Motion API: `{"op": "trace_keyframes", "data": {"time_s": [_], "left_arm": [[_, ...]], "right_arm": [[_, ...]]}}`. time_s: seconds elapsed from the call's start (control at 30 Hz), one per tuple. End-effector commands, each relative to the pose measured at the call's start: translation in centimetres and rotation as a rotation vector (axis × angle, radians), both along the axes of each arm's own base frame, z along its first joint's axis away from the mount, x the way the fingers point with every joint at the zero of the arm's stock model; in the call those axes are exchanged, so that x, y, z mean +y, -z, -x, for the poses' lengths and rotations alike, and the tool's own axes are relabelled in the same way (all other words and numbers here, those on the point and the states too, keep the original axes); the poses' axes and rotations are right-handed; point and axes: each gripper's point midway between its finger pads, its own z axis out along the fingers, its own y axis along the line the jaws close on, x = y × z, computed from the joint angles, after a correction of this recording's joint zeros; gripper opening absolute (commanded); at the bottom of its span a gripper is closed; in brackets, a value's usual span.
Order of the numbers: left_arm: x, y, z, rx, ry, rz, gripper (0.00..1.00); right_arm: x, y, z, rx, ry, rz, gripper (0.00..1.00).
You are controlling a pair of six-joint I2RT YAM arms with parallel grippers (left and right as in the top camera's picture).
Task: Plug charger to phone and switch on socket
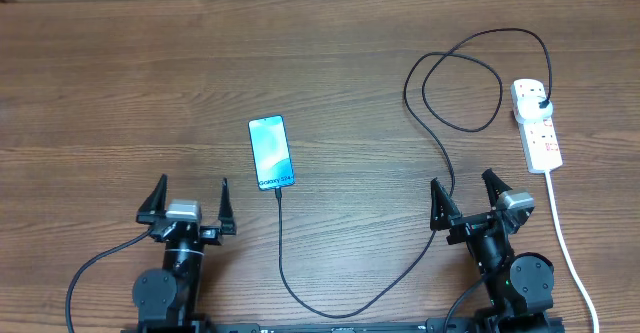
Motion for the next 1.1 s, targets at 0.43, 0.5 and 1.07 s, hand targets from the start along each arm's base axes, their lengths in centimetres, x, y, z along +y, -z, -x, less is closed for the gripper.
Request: {"op": "trace_keyframes", "data": {"time_s": [0.43, 0.5, 1.07], "left_arm": [[-0.22, 1.86, 0.09, 0.068, 0.01, 0.02, 1.0], [-0.22, 1.86, 0.09, 0.068, 0.01, 0.02, 1.0], [-0.22, 1.86, 0.09, 0.068, 0.01, 0.02, 1.0]], "right_arm": [[-0.08, 0.19, -0.03, -0.003, 0.003, -0.003, 1.0], [-0.07, 0.19, -0.03, -0.003, 0.003, -0.003, 1.0], [-0.08, 0.19, -0.03, -0.003, 0.003, -0.003, 1.0]]}}
